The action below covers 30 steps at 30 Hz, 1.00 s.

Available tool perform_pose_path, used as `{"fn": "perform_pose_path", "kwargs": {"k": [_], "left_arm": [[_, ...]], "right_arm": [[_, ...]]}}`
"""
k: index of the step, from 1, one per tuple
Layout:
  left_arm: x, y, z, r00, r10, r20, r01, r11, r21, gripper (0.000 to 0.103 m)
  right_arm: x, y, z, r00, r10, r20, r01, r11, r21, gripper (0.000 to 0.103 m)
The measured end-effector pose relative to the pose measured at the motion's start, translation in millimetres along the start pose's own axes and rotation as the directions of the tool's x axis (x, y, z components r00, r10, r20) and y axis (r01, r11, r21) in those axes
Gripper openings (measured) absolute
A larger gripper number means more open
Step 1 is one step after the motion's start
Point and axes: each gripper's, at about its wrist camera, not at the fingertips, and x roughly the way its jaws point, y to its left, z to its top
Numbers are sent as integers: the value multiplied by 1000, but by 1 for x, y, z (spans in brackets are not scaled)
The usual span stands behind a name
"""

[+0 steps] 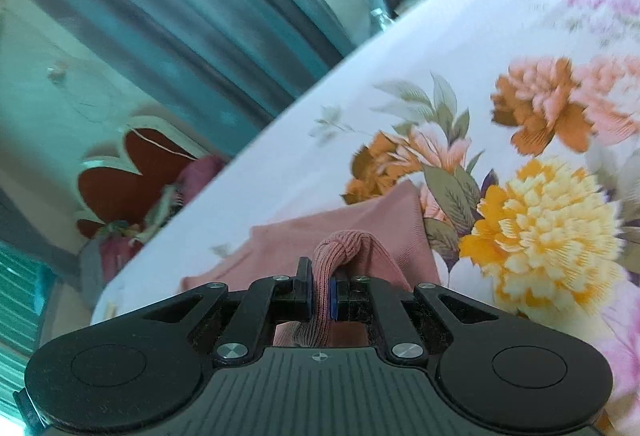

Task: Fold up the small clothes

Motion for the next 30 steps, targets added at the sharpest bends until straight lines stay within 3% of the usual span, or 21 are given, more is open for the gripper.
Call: {"fn": "perform_pose_path", "kwargs": {"k": [1, 3, 5, 6, 9, 12, 14, 19, 21, 26, 28, 30], "left_arm": [[6, 4, 2, 1000, 8, -2, -8, 1000, 5, 17], [10, 7, 6, 1000, 9, 11, -9, 1000, 21, 44], [11, 8, 10, 999, 15, 35, -17, 998, 59, 55], [13, 9, 11, 999, 25, 34, -28, 997, 76, 55], [16, 10, 16, 998, 67, 7, -67, 985, 158, 55], [25, -1, 16, 989, 148, -17, -137, 948, 288, 53], [29, -10, 15, 980, 201, -17, -180, 911, 370, 52], [41, -24, 6, 949, 315, 25, -282, 808, 517, 29], [38, -24, 5, 953, 301, 20, -267, 811, 520, 5], [10, -16, 7, 981, 187, 45, -189, 894, 407, 4], [8, -8, 9, 978, 201, 62, -209, 900, 382, 4], [23, -6, 13, 971, 236, 25, -228, 897, 380, 7]], "right_arm": [[9, -2, 3, 1000, -11, -4, 11, 1000, -8, 8], [17, -5, 5, 999, -43, 21, 43, 999, -19, 27], [13, -5, 4, 995, -47, 93, 51, 998, -37, 72], [10, -4, 3, 989, -67, 131, 75, 995, -60, 73], [16, -10, 4, 992, -70, 106, 81, 991, -102, 73], [29, -7, -1, 991, -115, 76, 127, 972, -195, 67], [39, -5, -4, 987, -151, 47, 158, 956, -248, 53], [54, 9, -18, 958, -278, 74, 284, 874, -394, 28], [55, 11, -20, 953, -291, 87, 301, 860, -411, 25], [44, 17, -19, 955, -276, 111, 297, 856, -423, 9], [43, 16, -18, 950, -293, 107, 309, 849, -429, 6], [51, 10, -14, 946, -314, 84, 319, 851, -417, 6]]}}
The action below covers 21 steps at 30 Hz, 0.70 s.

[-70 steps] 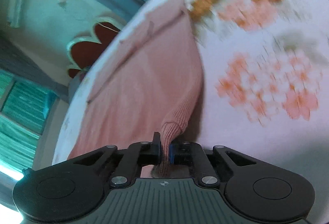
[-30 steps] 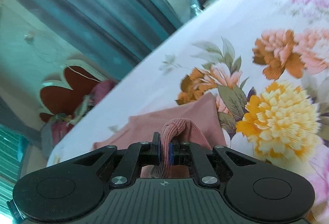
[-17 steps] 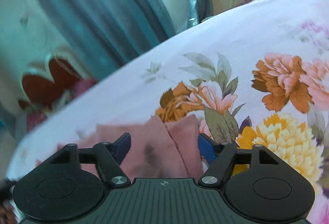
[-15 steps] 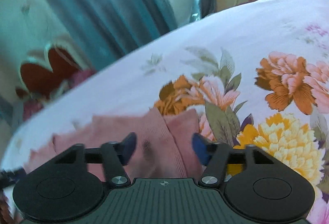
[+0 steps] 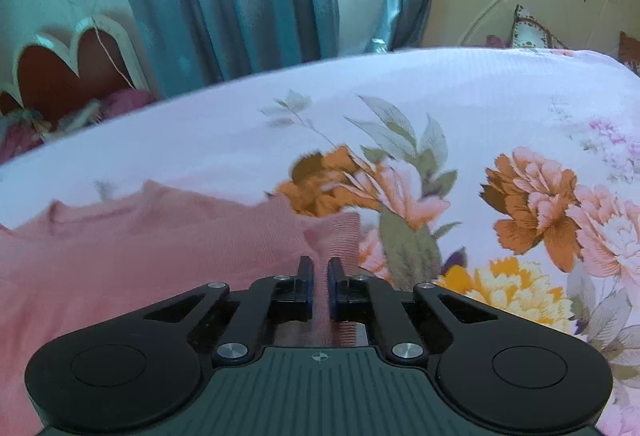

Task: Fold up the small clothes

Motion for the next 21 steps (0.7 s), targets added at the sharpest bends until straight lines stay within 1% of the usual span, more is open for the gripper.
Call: {"fn": "perform_pose_path", "kwargs": {"k": [1, 2, 3, 4, 5, 6, 7, 8, 9, 10, 11, 12, 13, 14, 15, 16, 17, 18, 19, 20, 21], "left_arm": [[6, -2, 2, 1000, 16, -25, -16, 1000, 9, 11], [5, -3, 3, 999, 27, -16, -27, 1000, 13, 17], [1, -7, 4, 999, 46, -6, -46, 999, 16, 26], [-7, -12, 5, 998, 55, 16, -56, 998, 37, 28], [-19, -20, 2, 998, 39, 52, -43, 997, 69, 31], [-28, -28, -1, 997, 12, 75, -20, 994, 103, 31], [-34, -42, -7, 997, -23, 77, 11, 986, 164, 32], [-35, -55, -13, 997, -46, 63, 31, 974, 225, 34], [-35, -67, -20, 996, -73, 41, 59, 959, 276, 34], [-31, -82, -27, 994, -110, 3, 103, 939, 328, 36], [-25, -94, -32, 990, -135, -32, 137, 921, 364, 40], [-16, -106, -37, 986, -154, -69, 169, 902, 397, 42], [-8, -113, -41, 982, -160, -97, 186, 891, 414, 42], [1, -119, -44, 980, -162, -117, 197, 885, 422, 42], [9, -123, -46, 979, -161, -125, 199, 884, 424, 45], [17, -126, -46, 982, -154, -113, 188, 886, 424, 46], [21, -126, -45, 983, -153, -99, 180, 891, 417, 46], [24, -124, -41, 983, -160, -87, 181, 898, 401, 47], [25, -122, -38, 985, -159, -65, 172, 904, 391, 47], [27, -118, -33, 991, -132, -35, 135, 912, 387, 50], [26, -111, -29, 996, -93, -5, 88, 921, 381, 52]], "right_arm": [[-1, 0, 2, 1000, -8, 12, 8, 1000, 11, 7], [-6, 4, 3, 998, -38, 41, 38, 999, 10, 7], [-13, 8, 4, 994, -73, 82, 73, 997, 5, 7], [-22, 15, 3, 990, -88, 114, 89, 996, -1, 8], [-29, 20, 2, 988, -77, 132, 77, 997, 2, 14], [-36, 28, -1, 989, -36, 144, 38, 999, -5, 24], [-40, 43, -6, 989, 25, 145, -17, 998, -57, 58], [-42, 59, -12, 988, 58, 147, -40, 992, -121, 79], [-43, 75, -18, 985, 92, 146, -65, 982, -179, 79], [-41, 89, -23, 984, 126, 128, -97, 972, -214, 77], [-37, 102, -26, 980, 169, 101, -142, 961, -235, 55], [-30, 114, -28, 980, 189, 67, -167, 953, -252, 39], [-23, 128, -31, 979, 202, 39, -183, 944, -274, 24], [-17, 142, -34, 974, 225, 22, -208, 929, -305, 24], [-13, 153, -37, 970, 243, 13, -225, 915, -335, 24], [-9, 165, -40, 965, 264, 4, -242, 893, -380, 24], [-5, 174, -42, 961, 276, -16, -257, 871, -419, 30], [-1, 180, -44, 964, 267, -17, -245, 857, -453, 36], [3, 182, -42, 967, 255, -9, -228, 848, -478, 45], [7, 177, -38, 969, 248, -3, -220, 855, -469, 55], [11, 168, -32, 972, 234, 12, -207, 879, -429, 58]]}}
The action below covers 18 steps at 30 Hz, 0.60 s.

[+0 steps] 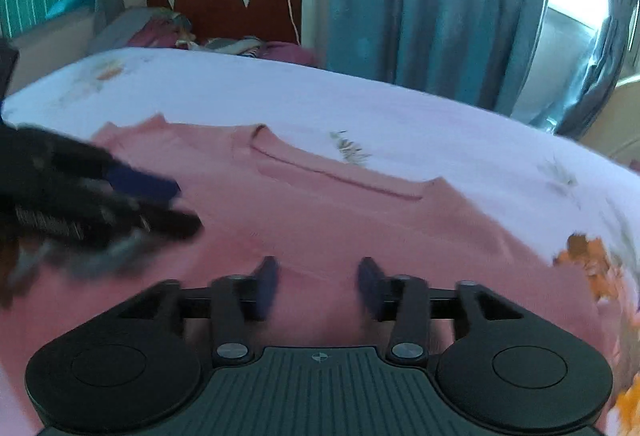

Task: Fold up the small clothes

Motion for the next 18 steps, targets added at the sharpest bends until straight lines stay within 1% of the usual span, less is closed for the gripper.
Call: {"fn": "perform_pose_path", "kwargs": {"k": [1, 2, 3, 4, 5, 6, 7, 9, 10, 11, 12, 13, 15, 16, 18], "left_arm": [[-2, 15, 0, 998, 58, 20, -58, 998, -21, 52], [-4, 30, 0, 994, 102, 28, -101, 994, -45, 54], [-4, 47, -1, 990, 143, 23, -141, 987, -74, 54], [-8, 63, -4, 988, 154, 29, -150, 983, -104, 54], [-14, 78, -8, 988, 148, 46, -140, 980, -140, 53], [-18, 86, -10, 987, 149, 52, -138, 976, -165, 55], [-20, 90, -10, 982, 182, 45, -171, 968, -185, 56], [-23, 95, -13, 983, 175, 50, -159, 960, -229, 56], [-28, 91, -12, 981, 183, 62, -163, 957, -240, 56], [-34, 83, -12, 981, 175, 89, -151, 962, -230, 56], [-41, 69, -12, 980, 163, 116, -137, 969, -206, 56], [-47, 55, -12, 981, 146, 131, -123, 978, -171, 56], [-53, 18, -16, 984, 97, 150, -84, 992, -90, 58], [-54, -1, -20, 988, 62, 142, -54, 997, -57, 59], [-50, -27, -28, 995, -3, 97, 6, 999, -32, 59]], "right_arm": [[1, -18, 1, 998, -60, 4, 59, 996, 63, 59], [1, -34, 0, 992, -124, -8, 124, 987, 105, 59], [0, -57, -4, 985, -172, -25, 173, 970, 172, 59], [-2, -77, -10, 978, -204, -42, 208, 952, 225, 58], [-6, -91, -15, 969, -240, -55, 247, 936, 251, 58], [-10, -103, -20, 969, -242, -52, 247, 931, 269, 57], [-17, -112, -22, 968, -244, -52, 249, 928, 276, 54], [-21, -111, -19, 968, -244, -63, 252, 931, 266, 54], [-26, -107, -16, 966, -252, -60, 259, 929, 265, 55], [-34, -98, -13, 966, -254, -37, 255, 933, 256, 55], [-41, -86, -11, 973, -230, -6, 224, 943, 245, 55], [-49, -73, -13, 982, -190, 8, 183, 956, 228, 55], [-50, -41, -15, 993, -115, 18, 111, 979, 170, 55], [-50, -22, -18, 998, -66, 24, 63, 990, 128, 55], [-45, 8, -23, 1000, 1, 9, -2, 998, 70, 55]]}}
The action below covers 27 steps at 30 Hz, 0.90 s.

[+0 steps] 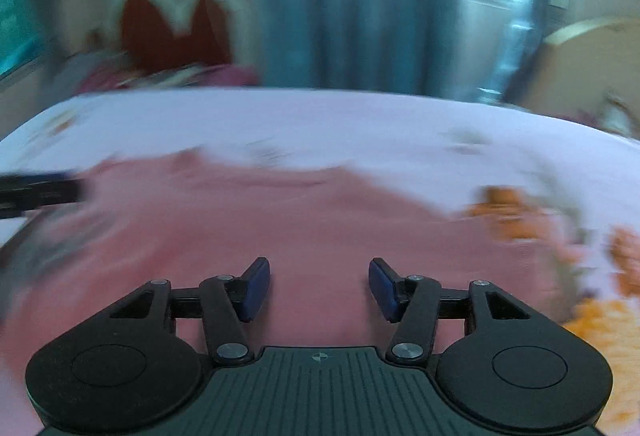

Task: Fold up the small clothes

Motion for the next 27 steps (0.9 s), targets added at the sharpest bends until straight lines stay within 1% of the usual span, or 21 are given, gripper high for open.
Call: {"fn": "perform_pose_path", "kwargs": {"k": [2, 3, 5, 6, 7, 9, 10, 11, 12, 13, 14, 15, 16, 17, 18, 20, 22, 24, 25, 27], "left_arm": [[3, -15, -15, 999, -21, -39, 22, 1000, 15, 60], [3, -20, -22, 998, -17, -53, 18, 1000, 25, 60], [-4, -19, -35, 998, 15, -62, -11, 998, 56, 60], [-9, -16, -38, 997, 44, -58, -40, 996, 80, 60], [-14, -11, -43, 996, 76, -54, -71, 993, 96, 61], [-26, 6, -46, 991, 125, -51, -119, 988, 102, 62], [-32, 17, -49, 986, 154, -55, -149, 984, 98, 63], [-38, 27, -52, 983, 175, -62, -169, 982, 84, 64], [-45, 37, -53, 979, 194, -66, -190, 980, 65, 64], [-50, 44, -55, 976, 207, -71, -204, 978, 48, 64], [-56, 49, -55, 974, 213, -71, -212, 977, 29, 63], [-59, 47, -53, 968, 237, -83, -237, 971, 13, 62], [-63, 43, -50, 967, 239, -84, -239, 971, 8, 62], [-68, 34, -49, 972, 224, -66, -224, 975, 8, 62], [-72, 24, -48, 977, 206, -48, -206, 978, 8, 62], [-71, -1, -48, 987, 154, -42, -153, 988, 17, 62], [-66, -26, -52, 992, 114, -51, -112, 993, 42, 62], [-60, -46, -56, 995, 74, -65, -71, 996, 48, 62], [-57, -54, -59, 996, 55, -72, -51, 997, 49, 62], [-54, -68, -64, 995, 40, -89, -35, 998, 59, 62]], "right_arm": [[2, 24, -9, 1000, 24, 1, -24, 998, -61, 55], [2, 29, -12, 1000, 29, -1, -29, 997, -75, 55], [-1, 31, -20, 1000, 31, -4, -31, 995, -90, 55], [-3, 24, -22, 1000, 30, -3, -30, 997, -69, 55], [-9, 10, -26, 1000, 17, -3, -17, 1000, -17, 55], [-21, -17, -34, 999, -40, 9, 39, 998, 56, 55], [-32, -33, -41, 995, -97, 10, 96, 991, 97, 55], [-38, -48, -48, 990, -143, -2, 142, 982, 126, 55], [-42, -65, -57, 978, -204, -39, 208, 967, 146, 55], [-47, -76, -66, 971, -232, -59, 239, 958, 156, 54], [-55, -84, -74, 979, -201, -32, 203, 962, 181, 54], [-61, -84, -76, 978, -204, -33, 207, 961, 182, 54], [-67, -78, -75, 971, -237, -35, 239, 958, 156, 54], [-73, -69, -72, 966, -257, -11, 256, 956, 143, 54], [-82, -60, -69, 971, -236, 37, 228, 962, 153, 54], [-87, -38, -66, 982, -177, 72, 163, 972, 166, 54], [-81, -10, -65, 992, -109, 68, 99, 986, 135, 54], [-69, 17, -66, 998, -46, 45, 41, 995, 91, 54], [-64, 33, -69, 999, -22, 29, 20, 998, 60, 54], [-54, 51, -77, 1000, 3, -11, -2, 999, 51, 54]]}}
